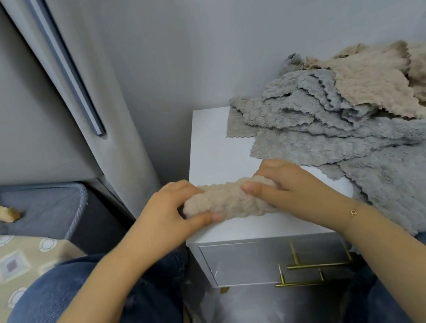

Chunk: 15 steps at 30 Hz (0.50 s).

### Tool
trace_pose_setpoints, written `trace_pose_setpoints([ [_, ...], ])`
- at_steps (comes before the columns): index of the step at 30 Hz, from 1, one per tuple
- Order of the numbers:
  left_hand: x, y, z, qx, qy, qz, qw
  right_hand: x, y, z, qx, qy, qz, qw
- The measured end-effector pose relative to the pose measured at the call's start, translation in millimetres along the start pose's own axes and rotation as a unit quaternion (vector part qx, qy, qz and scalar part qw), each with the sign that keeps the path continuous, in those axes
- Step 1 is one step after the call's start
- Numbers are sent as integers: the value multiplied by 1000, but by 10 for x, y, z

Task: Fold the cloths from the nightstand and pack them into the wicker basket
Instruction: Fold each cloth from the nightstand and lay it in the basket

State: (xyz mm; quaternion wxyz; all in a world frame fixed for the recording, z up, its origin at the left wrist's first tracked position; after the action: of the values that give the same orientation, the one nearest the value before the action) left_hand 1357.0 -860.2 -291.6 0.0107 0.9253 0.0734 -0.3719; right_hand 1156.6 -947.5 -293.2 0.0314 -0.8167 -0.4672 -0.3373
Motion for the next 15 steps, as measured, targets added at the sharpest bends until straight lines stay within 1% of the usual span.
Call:
trace_pose_setpoints([
  [1,2,80,-38,39,-31,-41,998,-18,21,-7,-5,9,20,1000],
  [3,3,237,-102,101,-45,-99,989,-48,44,-23,-26,-6,48,998],
  [7,30,509,-120,181,-26,-157,971,-114,98,-1,-81,-92,56,991],
  [9,35,581,-108,195,-15,-160,968,-152,116,30,-108,-123,46,986],
  [13,28,642,-97,200,16,-158,967,-194,150,32,-141,-202,22,969],
  [15,-4,616,-89,230,20,-144,962,-203,165,43,-147,-214,17,965],
])
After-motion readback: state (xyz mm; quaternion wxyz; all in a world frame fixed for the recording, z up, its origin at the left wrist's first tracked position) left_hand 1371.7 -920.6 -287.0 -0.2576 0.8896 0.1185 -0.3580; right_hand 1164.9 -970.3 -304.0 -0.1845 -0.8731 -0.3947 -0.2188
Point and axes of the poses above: each hand's wrist, its own y-axis towards the middle knuckle, its own z-axis out of the palm, x = y × z, the point moved 4 cm from there along y, towards the middle knuckle, and after that the axes turned 13 degrees about -z, right-handed, at the moved point
